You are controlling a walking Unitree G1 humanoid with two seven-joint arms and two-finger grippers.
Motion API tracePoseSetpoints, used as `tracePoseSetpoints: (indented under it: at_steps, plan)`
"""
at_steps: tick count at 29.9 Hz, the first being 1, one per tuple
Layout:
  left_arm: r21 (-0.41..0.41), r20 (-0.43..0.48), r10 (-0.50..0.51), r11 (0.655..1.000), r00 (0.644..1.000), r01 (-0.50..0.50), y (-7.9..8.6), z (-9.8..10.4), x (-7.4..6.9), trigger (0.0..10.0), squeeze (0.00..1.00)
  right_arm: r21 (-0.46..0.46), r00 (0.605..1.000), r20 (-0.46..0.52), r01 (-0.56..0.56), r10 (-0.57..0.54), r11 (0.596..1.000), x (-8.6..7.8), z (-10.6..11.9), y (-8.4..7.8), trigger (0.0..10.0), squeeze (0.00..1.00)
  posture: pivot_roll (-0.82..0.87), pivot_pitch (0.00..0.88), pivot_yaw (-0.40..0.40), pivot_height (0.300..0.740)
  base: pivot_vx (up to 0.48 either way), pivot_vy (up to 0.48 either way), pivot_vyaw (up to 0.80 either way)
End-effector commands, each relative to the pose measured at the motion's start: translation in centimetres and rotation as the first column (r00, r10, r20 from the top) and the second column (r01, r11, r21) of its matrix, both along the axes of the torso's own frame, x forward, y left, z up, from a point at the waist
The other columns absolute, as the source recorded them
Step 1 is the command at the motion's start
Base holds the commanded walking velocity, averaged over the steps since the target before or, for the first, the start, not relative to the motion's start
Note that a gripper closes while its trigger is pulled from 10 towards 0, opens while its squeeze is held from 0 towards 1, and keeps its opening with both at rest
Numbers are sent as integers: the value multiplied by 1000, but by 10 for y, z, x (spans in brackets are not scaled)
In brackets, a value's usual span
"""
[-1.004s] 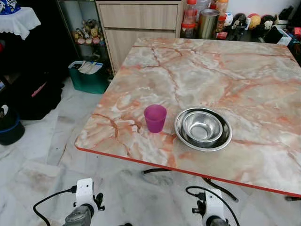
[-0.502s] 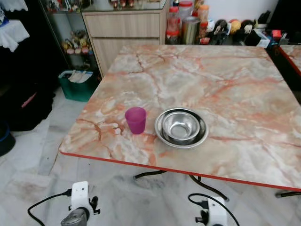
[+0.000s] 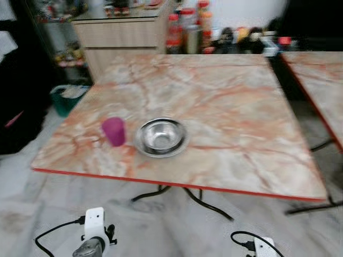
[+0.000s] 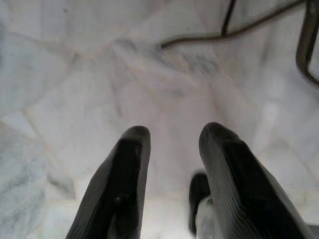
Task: Setting the table
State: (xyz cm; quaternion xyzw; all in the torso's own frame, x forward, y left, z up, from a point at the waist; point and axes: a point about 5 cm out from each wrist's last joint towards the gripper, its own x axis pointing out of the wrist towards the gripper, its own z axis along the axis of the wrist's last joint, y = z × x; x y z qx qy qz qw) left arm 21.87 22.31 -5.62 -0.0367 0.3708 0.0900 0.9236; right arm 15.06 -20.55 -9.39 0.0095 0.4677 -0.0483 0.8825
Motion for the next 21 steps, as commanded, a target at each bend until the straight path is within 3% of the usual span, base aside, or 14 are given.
tracePoseSetpoints:
  at_steps: [1, 8, 21]
  plan:
    - [0, -12, -1, 1000, 1000, 1, -1, -1, -2, 10000, 0, 20, 1000, -1, -4, 4, 1000, 3, -1, 10, 10000, 0, -27, 117, 33, 740, 0, 0, 0]
    - [-1, -1, 1, 1000, 1000, -1, 0, 2, 4, 10000, 0, 32, 1000, 20, -17, 17, 999, 16, 2, 25, 10000, 0, -27, 131, 34, 740, 0, -477, 0]
    - [-1, 5, -1, 1000, 1000, 1, -1, 3, 6, 10000, 0, 33, 1000, 24, -14, 13, 999, 20, 3, 32, 10000, 0, -22, 146, 31, 740, 0, -472, 0]
